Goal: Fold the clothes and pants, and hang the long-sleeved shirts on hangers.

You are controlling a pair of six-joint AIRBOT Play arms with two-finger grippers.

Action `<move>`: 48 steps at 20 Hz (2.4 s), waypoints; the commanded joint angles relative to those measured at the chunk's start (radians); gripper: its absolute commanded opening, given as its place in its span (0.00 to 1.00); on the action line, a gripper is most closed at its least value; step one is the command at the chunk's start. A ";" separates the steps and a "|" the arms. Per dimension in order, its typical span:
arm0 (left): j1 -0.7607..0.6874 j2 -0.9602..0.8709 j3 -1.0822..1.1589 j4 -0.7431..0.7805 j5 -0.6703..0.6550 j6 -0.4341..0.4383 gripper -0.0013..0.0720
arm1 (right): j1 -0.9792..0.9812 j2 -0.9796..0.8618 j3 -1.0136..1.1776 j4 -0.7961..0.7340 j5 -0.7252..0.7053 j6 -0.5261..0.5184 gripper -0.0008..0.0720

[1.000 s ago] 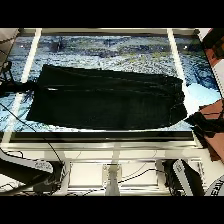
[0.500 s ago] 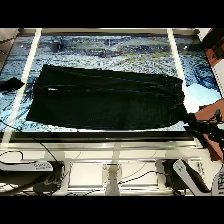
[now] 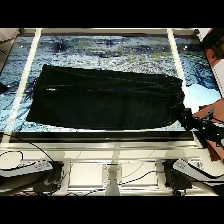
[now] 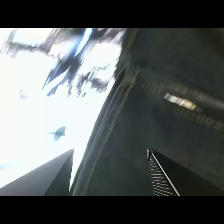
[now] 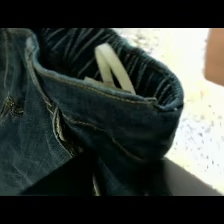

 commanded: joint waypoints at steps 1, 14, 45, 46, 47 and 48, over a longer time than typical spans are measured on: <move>0.075 0.011 -0.018 0.064 -0.149 -0.145 0.70 | 0.001 -0.027 0.000 0.103 -0.009 -0.132 0.37; 0.222 0.167 -0.589 -0.110 0.056 -0.178 0.82 | 0.001 -0.027 0.000 0.113 0.022 -0.127 0.06; -0.211 0.138 -0.268 -0.025 0.462 -0.351 0.06 | 0.321 0.320 0.459 -0.681 0.203 0.573 0.06; -0.223 0.135 -0.243 0.022 0.488 -0.396 0.06 | 0.357 0.319 0.491 -0.712 0.183 0.608 0.06; -0.230 0.126 -0.220 0.037 0.509 -0.417 0.06 | 0.383 0.314 0.518 -0.729 0.161 0.631 0.06; -0.236 0.110 -0.194 0.040 0.514 -0.431 0.06 | 0.404 0.300 0.544 -0.734 0.145 0.650 0.06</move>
